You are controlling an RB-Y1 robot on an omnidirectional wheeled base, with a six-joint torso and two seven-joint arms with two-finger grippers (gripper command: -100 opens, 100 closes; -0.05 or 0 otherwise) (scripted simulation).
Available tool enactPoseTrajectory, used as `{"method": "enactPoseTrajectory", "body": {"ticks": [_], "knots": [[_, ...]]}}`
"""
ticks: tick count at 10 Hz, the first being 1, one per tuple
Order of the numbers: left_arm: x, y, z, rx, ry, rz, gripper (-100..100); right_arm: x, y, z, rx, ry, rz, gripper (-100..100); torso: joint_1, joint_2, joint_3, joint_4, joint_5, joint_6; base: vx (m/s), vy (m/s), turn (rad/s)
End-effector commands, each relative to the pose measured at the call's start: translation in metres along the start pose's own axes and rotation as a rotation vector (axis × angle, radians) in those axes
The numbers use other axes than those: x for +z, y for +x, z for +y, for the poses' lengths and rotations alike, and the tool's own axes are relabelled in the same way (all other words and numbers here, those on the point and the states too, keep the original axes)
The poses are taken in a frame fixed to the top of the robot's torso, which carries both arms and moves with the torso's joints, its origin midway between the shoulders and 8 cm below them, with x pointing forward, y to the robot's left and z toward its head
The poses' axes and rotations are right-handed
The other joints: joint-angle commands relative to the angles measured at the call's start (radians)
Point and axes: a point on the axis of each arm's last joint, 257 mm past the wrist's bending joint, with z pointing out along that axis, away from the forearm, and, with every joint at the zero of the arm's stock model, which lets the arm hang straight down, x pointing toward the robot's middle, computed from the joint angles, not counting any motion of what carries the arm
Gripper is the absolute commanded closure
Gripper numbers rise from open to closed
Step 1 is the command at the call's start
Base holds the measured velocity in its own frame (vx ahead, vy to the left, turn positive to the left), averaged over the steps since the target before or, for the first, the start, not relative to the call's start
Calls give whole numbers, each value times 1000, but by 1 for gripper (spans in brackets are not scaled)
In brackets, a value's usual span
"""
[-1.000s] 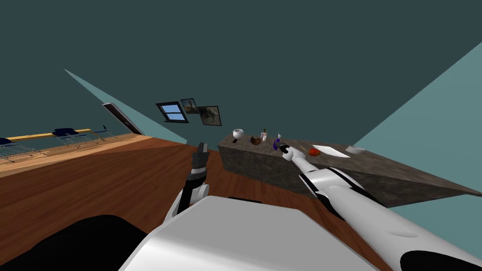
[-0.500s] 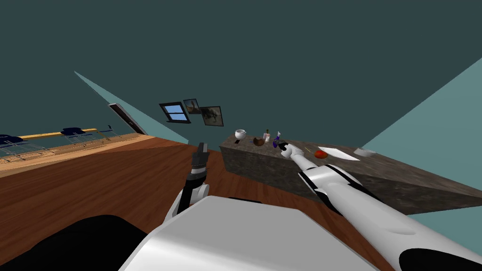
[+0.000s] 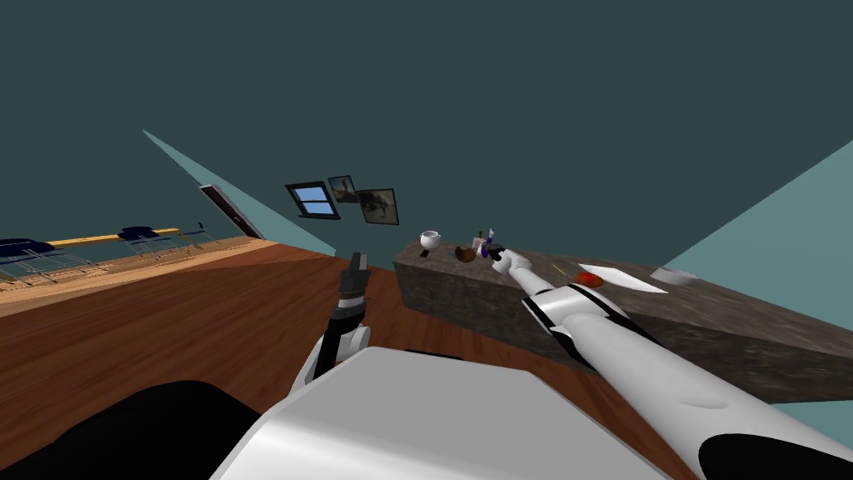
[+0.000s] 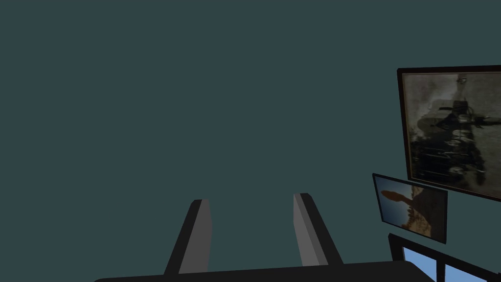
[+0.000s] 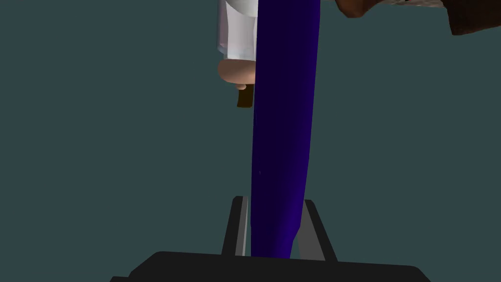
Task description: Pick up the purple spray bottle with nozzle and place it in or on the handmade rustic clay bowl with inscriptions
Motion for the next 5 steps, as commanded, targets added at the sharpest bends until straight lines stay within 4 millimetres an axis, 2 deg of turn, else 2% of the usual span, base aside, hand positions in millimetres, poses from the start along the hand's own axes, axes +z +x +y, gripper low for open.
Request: {"method": "enactPoseTrajectory", "body": {"ticks": [1, 3, 5], "knots": [[0, 0, 0, 0, 0, 0, 0, 2, -12, 7, 2, 9, -5, 100, 0, 0, 0, 0, 0, 0, 127, 122, 23], [0, 0, 0, 0, 0, 0, 0, 2, -12, 7, 2, 9, -5, 100, -2, 0, 0, 0, 0, 1, 52, 55, 10], [0, 0, 0, 0, 0, 0, 0, 4, -26, 18, 6, 19, -8, 100, -5, 4, 2, 1, -1, 2, 77, 83, 10]]}}
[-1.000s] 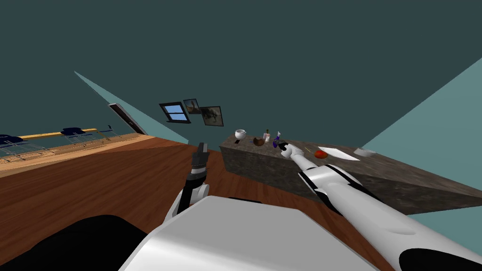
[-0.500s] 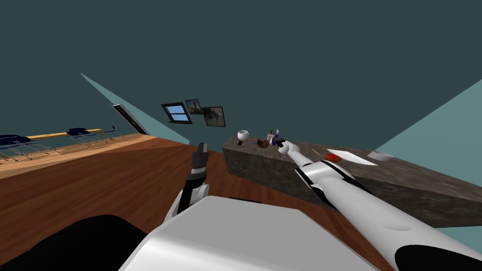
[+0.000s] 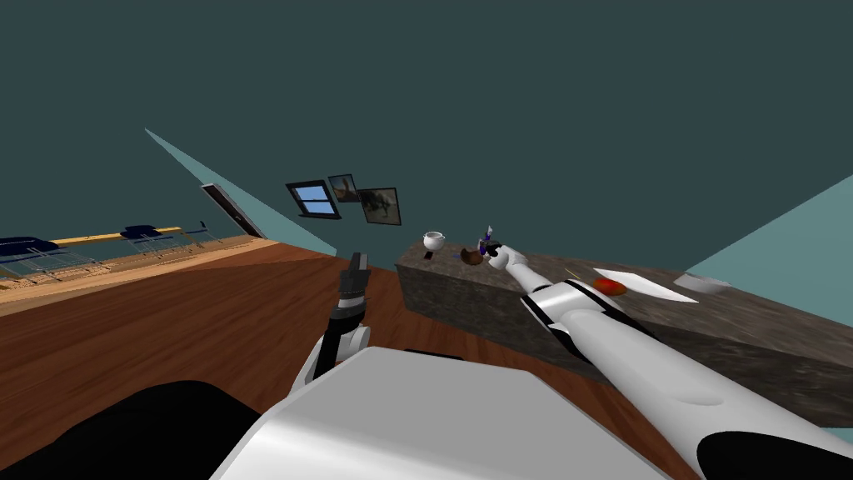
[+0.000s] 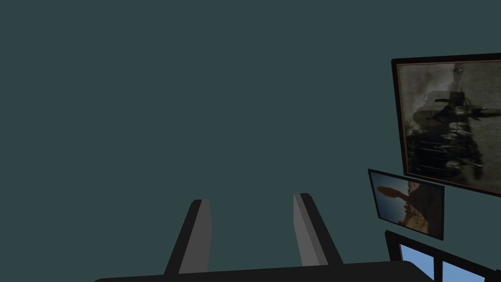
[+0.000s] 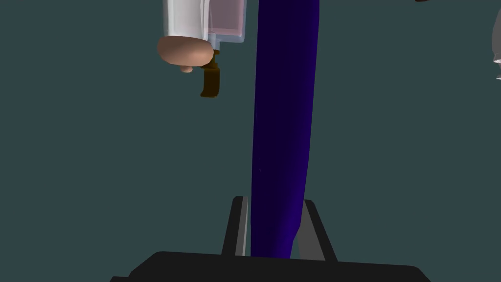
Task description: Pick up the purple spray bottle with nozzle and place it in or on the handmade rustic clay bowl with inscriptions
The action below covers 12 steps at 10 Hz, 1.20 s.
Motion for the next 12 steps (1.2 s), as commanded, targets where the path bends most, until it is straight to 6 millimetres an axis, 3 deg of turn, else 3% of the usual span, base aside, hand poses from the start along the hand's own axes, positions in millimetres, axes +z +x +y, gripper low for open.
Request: {"method": "enactPoseTrajectory", "body": {"ticks": [1, 4, 5, 6, 10, 11, 12], "knots": [[0, 0, 0, 0, 0, 0, 0, 2, -5, 4, 1, 6, -1, 100, 0, 0, 0, 0, 0, 0, 66, 74, 4], [0, 0, 0, 0, 0, 0, 0, 3, -17, 17, 4, 13, -2, 100, -1, 1, 1, 0, 0, 1, 72, 79, 3], [0, 0, 0, 0, 0, 0, 0, 3, -13, 14, 3, 11, -2, 100, -1, 0, 0, 0, 0, 0, 46, 39, 3], [0, 0, 0, 0, 0, 0, 0, 3, -14, 15, 4, 10, -3, -100, -4, 2, 1, 0, -1, 1, 8, 8, 3], [0, 0, 0, 0, 0, 0, 0, 3, -14, 15, 4, 10, -3, -100, -8, 6, 3, 1, -2, 2, 0, 0, 0], [0, 0, 0, 0, 0, 0, 0, 3, -14, 15, 4, 10, -3, 0, -8, 6, 3, 1, -2, 2, 0, 0, 0], [0, 0, 0, 0, 0, 0, 0, 4, -27, 13, 8, 47, -3, -100, -8, 6, 3, 1, -2, 2, -56, -92, 257]]}}
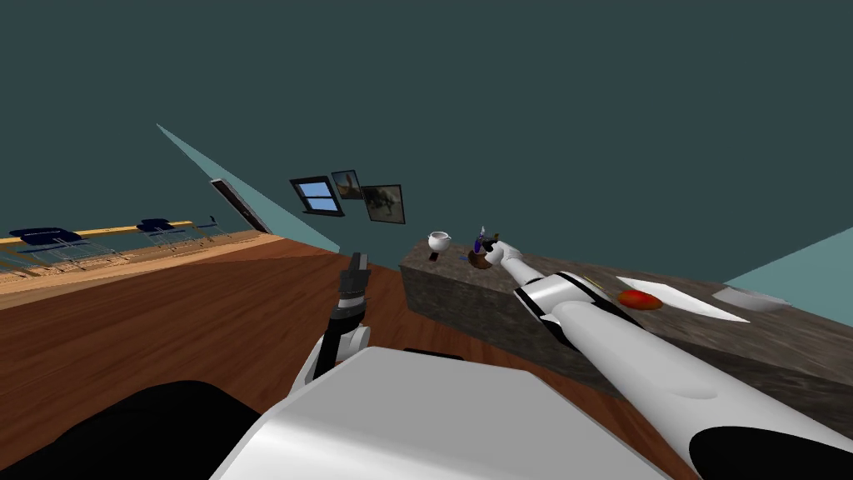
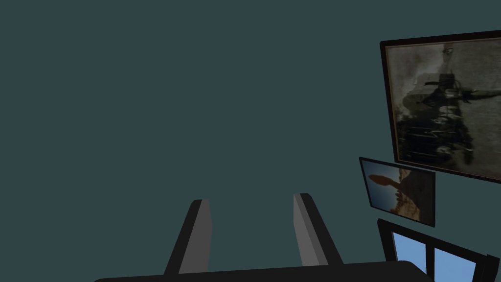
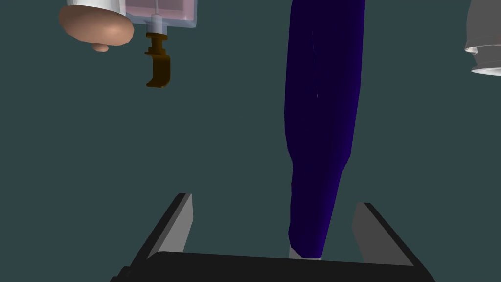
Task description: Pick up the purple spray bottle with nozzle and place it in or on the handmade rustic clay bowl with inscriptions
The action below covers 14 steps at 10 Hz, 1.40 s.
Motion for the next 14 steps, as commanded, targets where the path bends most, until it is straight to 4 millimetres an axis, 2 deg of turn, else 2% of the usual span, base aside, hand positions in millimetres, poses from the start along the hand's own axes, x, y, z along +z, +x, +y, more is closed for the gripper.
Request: {"method": "enactPoseTrajectory", "body": {"ticks": [1, 5, 6, 7, 9, 11, 12, 13, 14], "knots": [[0, 0, 0, 0, 0, 0, 0, 0, -5, -3, 4, 20, 1, -100, 0, 0, 0, 0, 0, 0, -69, -123, 174], [0, 0, 0, 0, 0, 0, 0, 1, -32, -7, 14, 97, -1, -100, -3, 3, 2, 1, -1, 1, -77, -122, 180], [0, 0, 0, 0, 0, 0, 0, 1, -32, -7, 14, 97, -1, -100, -5, 3, 2, 1, -1, 1, -66, -100, 74], [0, 0, 0, 0, 0, 0, 0, 0, -46, -10, 19, 135, -4, -100, -4, 3, 2, 2, -1, 4, -94, -128, 188], [0, 0, 0, 0, 0, 0, 0, 0, -46, -10, 19, 135, -4, -100, -5, 4, 3, 2, -1, 4, -49, -80, 79], [0, 0, 0, 0, 0, 0, 0, -2, -60, -12, 25, 174, -7, -100, -1, 2, 2, 1, 0, 4, -55, -60, 159], [0, 0, 0, 0, 0, 0, 0, -1, -56, -11, 22, 161, -6, -100, -2, 3, 2, 2, -1, 3, -37, -46, 59], [0, 0, 0, 0, 0, 0, 0, -2, -56, -11, 23, 164, -6, 0, -1, 2, 2, 1, -1, 4, -6, -6, -10], [0, 0, 0, 0, 0, 0, 0, -1, -56, -11, 23, 164, -6, 0, 1, 0, 1, 1, 0, 4, 0, 0, 0]]}}
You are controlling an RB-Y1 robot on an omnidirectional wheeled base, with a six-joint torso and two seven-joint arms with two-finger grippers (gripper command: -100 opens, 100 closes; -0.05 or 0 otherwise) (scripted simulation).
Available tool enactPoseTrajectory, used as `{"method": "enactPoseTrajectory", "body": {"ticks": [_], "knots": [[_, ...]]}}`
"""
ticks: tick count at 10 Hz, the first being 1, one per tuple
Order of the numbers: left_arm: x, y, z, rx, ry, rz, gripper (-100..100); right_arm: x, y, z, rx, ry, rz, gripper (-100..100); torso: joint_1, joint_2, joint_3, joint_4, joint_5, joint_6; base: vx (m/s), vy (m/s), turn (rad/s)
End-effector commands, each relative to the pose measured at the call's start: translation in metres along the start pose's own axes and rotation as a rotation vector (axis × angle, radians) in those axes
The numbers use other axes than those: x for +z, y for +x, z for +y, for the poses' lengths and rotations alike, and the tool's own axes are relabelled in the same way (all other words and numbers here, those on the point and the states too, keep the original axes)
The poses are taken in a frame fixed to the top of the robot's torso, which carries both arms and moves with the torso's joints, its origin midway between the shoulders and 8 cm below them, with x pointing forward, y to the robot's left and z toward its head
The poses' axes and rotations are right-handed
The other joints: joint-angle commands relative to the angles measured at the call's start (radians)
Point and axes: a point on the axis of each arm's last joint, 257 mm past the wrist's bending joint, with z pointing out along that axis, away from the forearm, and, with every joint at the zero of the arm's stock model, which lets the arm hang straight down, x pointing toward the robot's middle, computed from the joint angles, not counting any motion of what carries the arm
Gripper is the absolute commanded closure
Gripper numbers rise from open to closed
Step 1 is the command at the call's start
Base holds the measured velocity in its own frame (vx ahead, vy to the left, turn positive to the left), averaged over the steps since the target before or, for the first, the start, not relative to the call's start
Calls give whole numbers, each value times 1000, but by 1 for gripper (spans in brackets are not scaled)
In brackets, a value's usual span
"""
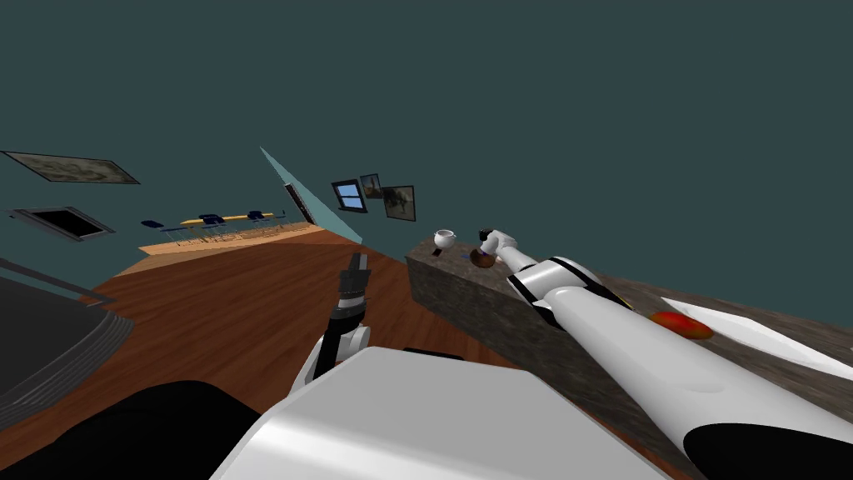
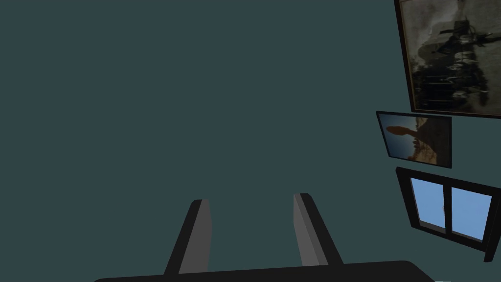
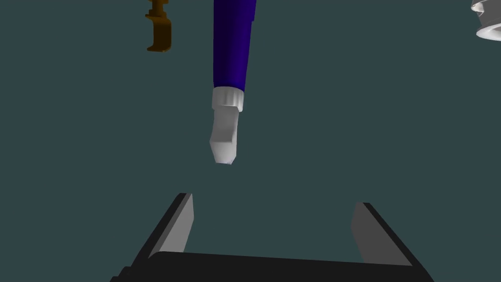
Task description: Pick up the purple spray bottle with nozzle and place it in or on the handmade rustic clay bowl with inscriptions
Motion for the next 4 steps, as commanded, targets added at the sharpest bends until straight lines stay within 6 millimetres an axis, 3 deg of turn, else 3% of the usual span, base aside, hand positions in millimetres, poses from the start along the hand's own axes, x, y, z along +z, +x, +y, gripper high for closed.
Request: {"method": "enactPoseTrajectory", "body": {"ticks": [1, 4], "knots": [[0, 0, 0, 0, 0, 0, 0, 0, 0, 0, 0, 0, 0, 0, 0, 0, 0, 0, 0, 0, 0, 0, 0], [0, 0, 0, 0, 0, 0, 0, 0, 0, 0, 0, 0, 0, 0, 0, -1, 0, 0, 0, 0, 0, 0, 0]]}}
